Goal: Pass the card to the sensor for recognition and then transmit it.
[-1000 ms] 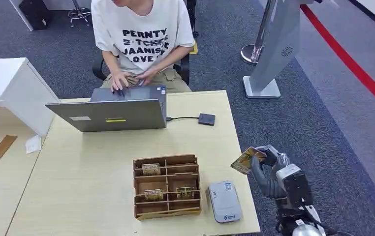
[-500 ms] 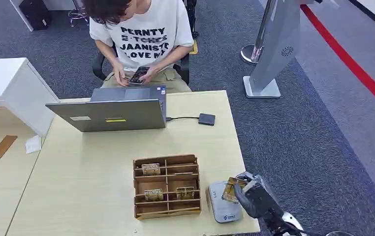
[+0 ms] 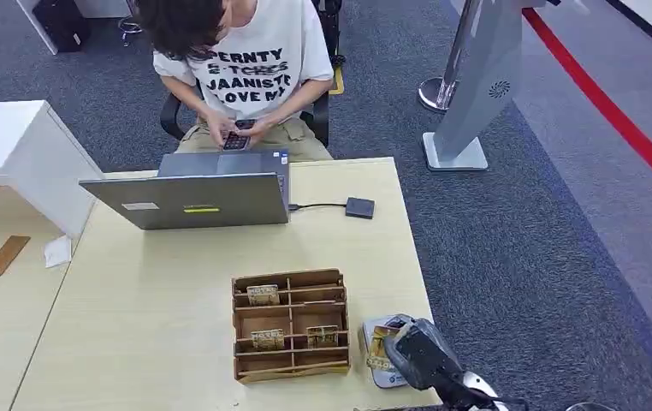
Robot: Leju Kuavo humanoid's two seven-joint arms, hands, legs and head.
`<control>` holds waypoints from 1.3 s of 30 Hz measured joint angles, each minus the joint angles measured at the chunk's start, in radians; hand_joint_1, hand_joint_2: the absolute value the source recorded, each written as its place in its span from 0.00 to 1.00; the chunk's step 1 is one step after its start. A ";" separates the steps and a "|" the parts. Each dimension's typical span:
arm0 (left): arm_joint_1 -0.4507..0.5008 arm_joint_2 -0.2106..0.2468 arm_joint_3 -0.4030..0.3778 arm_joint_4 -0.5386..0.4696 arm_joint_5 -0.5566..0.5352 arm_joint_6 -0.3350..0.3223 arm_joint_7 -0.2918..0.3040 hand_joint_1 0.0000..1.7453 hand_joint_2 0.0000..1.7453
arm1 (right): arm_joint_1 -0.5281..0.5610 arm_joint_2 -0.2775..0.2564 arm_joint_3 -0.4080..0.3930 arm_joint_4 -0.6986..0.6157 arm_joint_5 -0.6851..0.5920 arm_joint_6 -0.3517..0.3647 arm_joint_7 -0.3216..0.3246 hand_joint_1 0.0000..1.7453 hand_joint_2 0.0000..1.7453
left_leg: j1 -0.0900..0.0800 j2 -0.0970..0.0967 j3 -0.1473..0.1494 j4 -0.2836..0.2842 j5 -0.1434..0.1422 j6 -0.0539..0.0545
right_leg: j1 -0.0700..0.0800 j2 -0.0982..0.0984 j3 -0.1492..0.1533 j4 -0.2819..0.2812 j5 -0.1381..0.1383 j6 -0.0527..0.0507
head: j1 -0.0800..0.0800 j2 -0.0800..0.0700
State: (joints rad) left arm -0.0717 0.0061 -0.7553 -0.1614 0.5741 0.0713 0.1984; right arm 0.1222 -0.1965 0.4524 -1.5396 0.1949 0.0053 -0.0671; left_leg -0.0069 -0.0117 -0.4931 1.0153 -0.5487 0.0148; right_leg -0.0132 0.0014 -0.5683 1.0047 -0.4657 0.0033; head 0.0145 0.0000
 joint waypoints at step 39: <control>0.000 0.003 0.000 0.000 0.024 0.003 0.000 0.00 0.00 | -0.002 -0.038 -0.011 0.010 0.006 -0.056 0.017 1.00 1.00 | 0.000 0.000 0.000 0.000 0.000 0.000 | 0.000 0.000 0.000 0.000 0.000 0.001 | 0.000 0.000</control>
State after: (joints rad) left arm -0.0714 0.0088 -0.7553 -0.1614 0.5985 0.0744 0.1984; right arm 0.1207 -0.2342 0.4417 -1.5301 0.2014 -0.0503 -0.0500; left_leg -0.0073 -0.0117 -0.4931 1.0156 -0.5487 0.0150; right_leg -0.0134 0.0014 -0.5681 1.0044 -0.4653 0.0047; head 0.0149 0.0000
